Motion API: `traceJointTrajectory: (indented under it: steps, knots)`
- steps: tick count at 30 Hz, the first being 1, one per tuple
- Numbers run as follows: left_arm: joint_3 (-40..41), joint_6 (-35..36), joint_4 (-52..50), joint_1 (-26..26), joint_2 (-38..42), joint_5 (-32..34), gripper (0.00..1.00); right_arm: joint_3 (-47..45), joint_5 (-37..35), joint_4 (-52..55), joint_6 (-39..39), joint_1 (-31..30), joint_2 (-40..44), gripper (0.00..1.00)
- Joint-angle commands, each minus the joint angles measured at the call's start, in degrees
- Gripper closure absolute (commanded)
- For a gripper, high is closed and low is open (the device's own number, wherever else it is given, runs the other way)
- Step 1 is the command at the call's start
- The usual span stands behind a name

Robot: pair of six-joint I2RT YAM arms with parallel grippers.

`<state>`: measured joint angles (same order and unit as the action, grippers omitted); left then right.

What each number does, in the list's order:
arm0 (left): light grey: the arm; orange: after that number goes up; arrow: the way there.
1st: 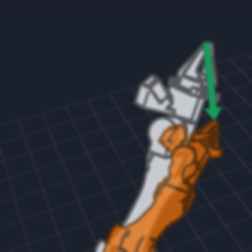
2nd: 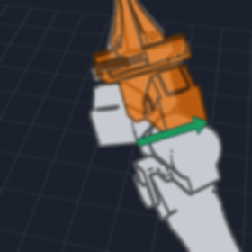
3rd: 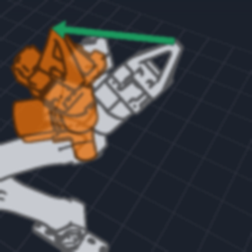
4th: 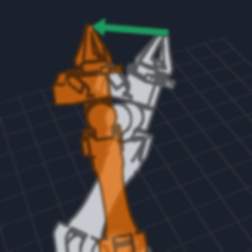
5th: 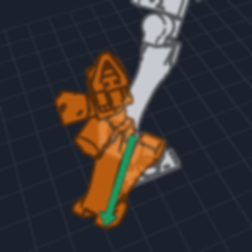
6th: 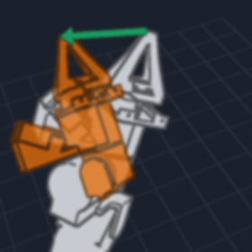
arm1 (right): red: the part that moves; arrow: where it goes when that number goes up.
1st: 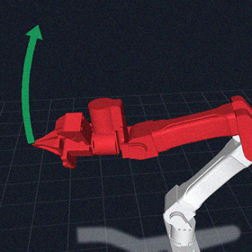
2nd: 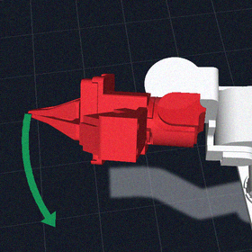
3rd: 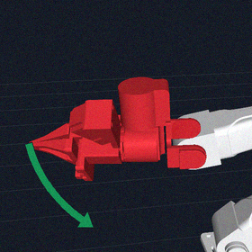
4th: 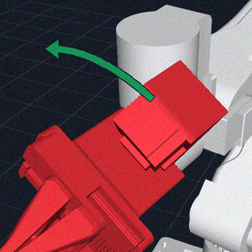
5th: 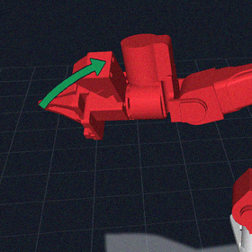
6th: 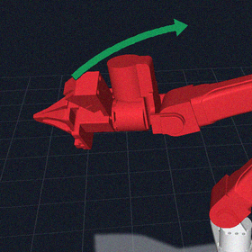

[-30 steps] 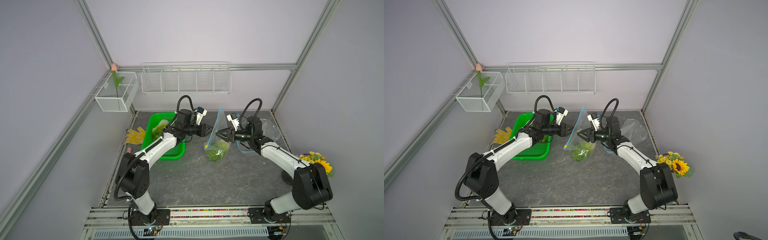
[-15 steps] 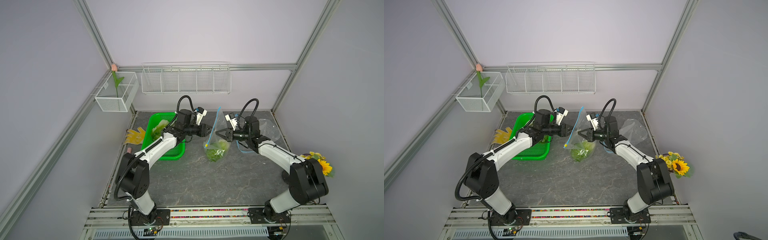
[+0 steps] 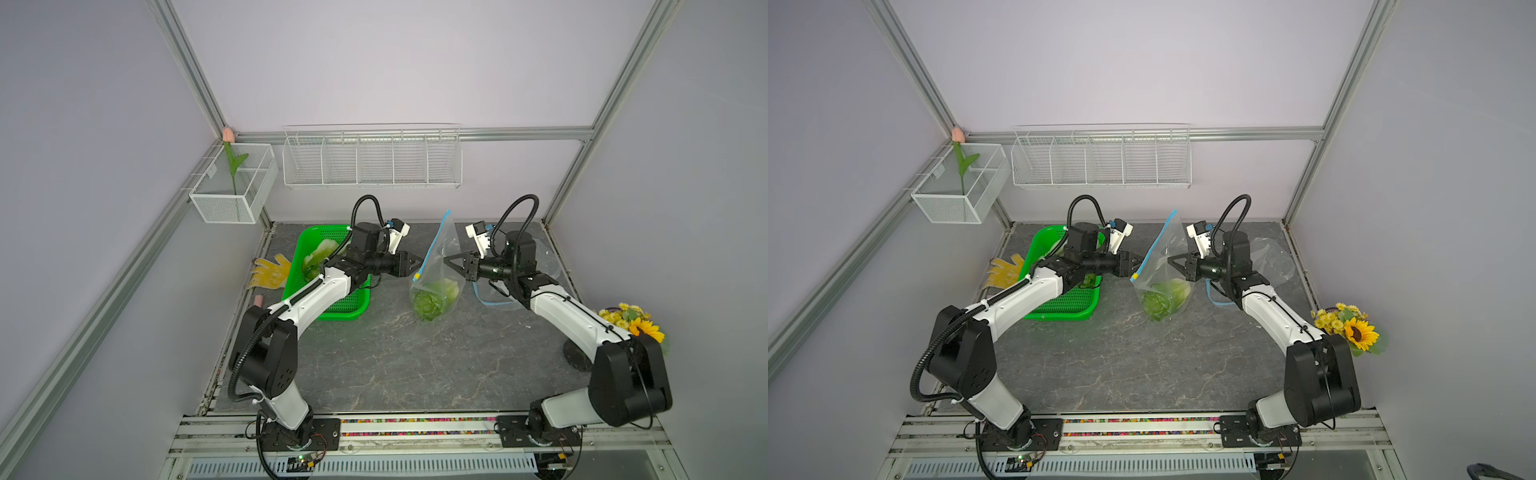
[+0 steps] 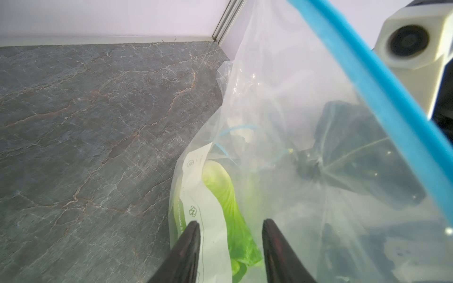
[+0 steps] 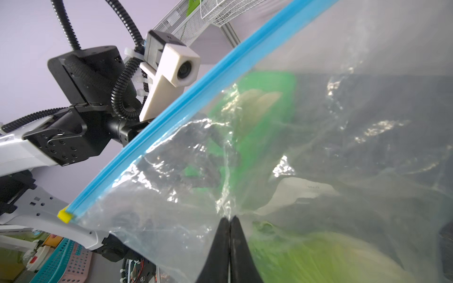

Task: Open the zip-top bag and take out the chinese cabbages
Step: Open the zipper of the food storage bag at the center of the board.

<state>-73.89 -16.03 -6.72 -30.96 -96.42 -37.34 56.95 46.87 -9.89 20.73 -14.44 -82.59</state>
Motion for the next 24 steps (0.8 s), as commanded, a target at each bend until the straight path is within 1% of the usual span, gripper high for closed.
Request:
traceJointTrajectory:
  steps: [1, 7, 8, 9, 15, 16, 18, 22, 24]
  knots:
    - [0.6, 0.4, 0.2, 0.0, 1.5, 0.5, 0.56, -0.6, -0.4, 1.0, -1.3, 1.2, 2.1, 0.93]
    - [0.1, 4.1, -1.9, -0.8, 2.8, 2.4, 0.55, -3.3, -0.3, 0.4, -0.6, 2.3, 5.4, 0.93]
    - [0.3, 4.2, -1.5, -0.8, 3.1, 2.3, 0.55, -4.1, -0.3, 0.4, -0.6, 4.2, 6.1, 0.93]
    - [0.6, 4.3, -0.8, -0.8, 3.4, 2.1, 0.54, -4.6, -0.4, 0.3, -0.5, 4.5, 6.8, 0.93]
    - [1.1, 4.6, 2.9, -1.0, 4.0, -0.8, 0.38, -9.4, -0.9, 1.7, -0.7, 7.4, 10.7, 0.93]
    - [0.7, 5.5, 2.9, -1.3, 3.9, -1.7, 0.33, -9.9, -0.8, 2.5, -1.0, 8.0, 11.1, 0.93]
    - [-0.4, 8.5, 1.8, -2.5, 3.6, -2.2, 0.27, -11.1, -0.9, 3.5, -1.5, 9.1, 12.1, 0.93]
    - [-3.4, 16.0, -1.7, -6.3, 2.3, -3.5, 0.23, -13.2, -1.1, 4.3, -1.5, 11.7, 14.1, 0.93]
    - [-4.4, 18.2, -1.9, -8.0, 1.4, -3.7, 0.21, -13.5, -1.0, 5.0, -1.9, 12.7, 14.4, 0.93]
